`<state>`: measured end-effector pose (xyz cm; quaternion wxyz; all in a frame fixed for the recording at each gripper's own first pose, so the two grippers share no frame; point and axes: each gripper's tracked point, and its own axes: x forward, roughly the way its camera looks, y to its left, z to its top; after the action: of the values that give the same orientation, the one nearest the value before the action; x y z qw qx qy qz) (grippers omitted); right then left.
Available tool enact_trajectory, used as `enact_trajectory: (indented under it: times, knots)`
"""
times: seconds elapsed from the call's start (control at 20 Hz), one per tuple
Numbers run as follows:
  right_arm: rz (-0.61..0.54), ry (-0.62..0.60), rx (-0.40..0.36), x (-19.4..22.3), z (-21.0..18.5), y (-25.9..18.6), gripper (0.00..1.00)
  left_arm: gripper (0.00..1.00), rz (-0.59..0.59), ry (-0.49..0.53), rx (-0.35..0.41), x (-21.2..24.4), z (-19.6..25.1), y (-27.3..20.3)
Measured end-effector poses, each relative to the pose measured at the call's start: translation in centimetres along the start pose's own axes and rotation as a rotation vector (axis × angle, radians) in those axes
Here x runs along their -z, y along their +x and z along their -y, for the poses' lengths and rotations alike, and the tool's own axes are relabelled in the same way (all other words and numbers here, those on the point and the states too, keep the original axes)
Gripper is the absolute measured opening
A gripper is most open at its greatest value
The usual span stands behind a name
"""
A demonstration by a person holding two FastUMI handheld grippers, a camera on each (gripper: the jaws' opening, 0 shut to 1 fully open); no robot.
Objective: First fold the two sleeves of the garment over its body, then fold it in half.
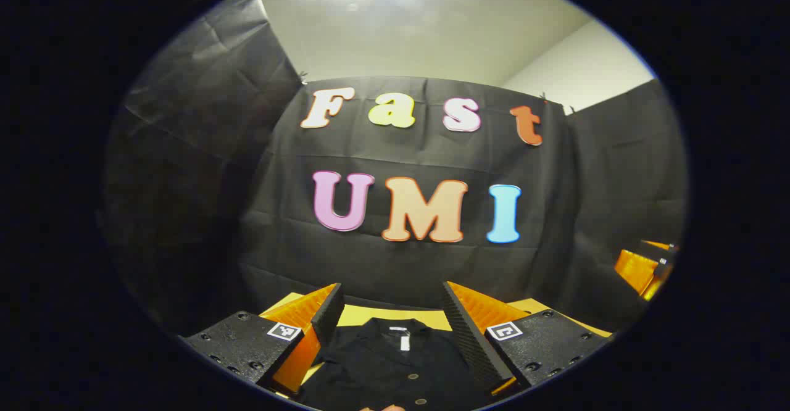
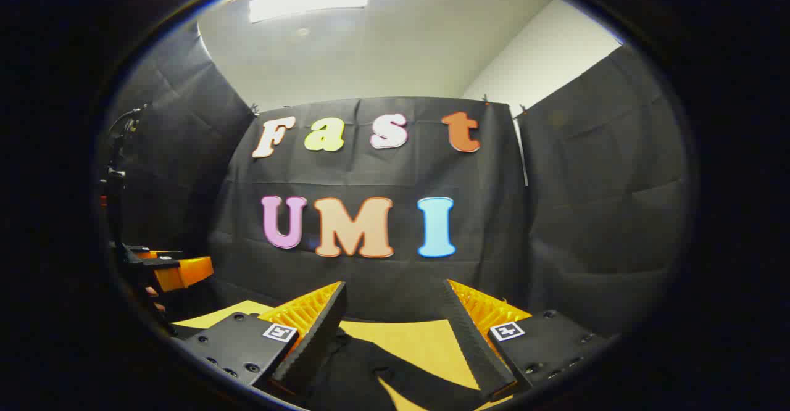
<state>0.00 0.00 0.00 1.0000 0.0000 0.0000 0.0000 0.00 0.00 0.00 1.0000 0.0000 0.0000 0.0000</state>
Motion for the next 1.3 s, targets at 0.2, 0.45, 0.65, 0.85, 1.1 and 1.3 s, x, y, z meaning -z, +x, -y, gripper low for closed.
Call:
enact_trajectory:
  times: [0.2, 0.45, 0.65, 0.85, 1.1, 1.3]
  knots:
    - [0.009, 0.053, -0.030, -0.7, -3.6, 1.2, 0.99, 0.92, 0.053, 0.032, -0.028, -1.5, -2.8, -0.1]
    - [0.023, 0.049, -0.076, -0.8, -5.9, 3.5, 0.96, 0.92, 0.063, 0.099, -0.043, -1.8, -3.5, 0.8]
    - [0.025, 0.056, -0.082, -0.8, -6.1, 4.4, 0.99, 0.92, 0.077, 0.099, -0.035, -2.0, -3.1, 1.1]
    - [0.026, 0.039, -0.071, -0.6, -5.6, 5.0, 0.97, 0.92, 0.070, 0.106, -0.034, -1.7, -2.7, 1.5]
    - [0.008, 0.019, -0.081, 0.1, -5.7, 5.5, 0.99, 0.92, 0.060, 0.112, -0.020, -1.4, -2.1, 2.1]
    - [-0.021, 0.001, -0.096, 0.7, -6.3, 5.7, 0.99, 0.92, 0.062, 0.107, -0.018, -1.6, -2.5, 2.2]
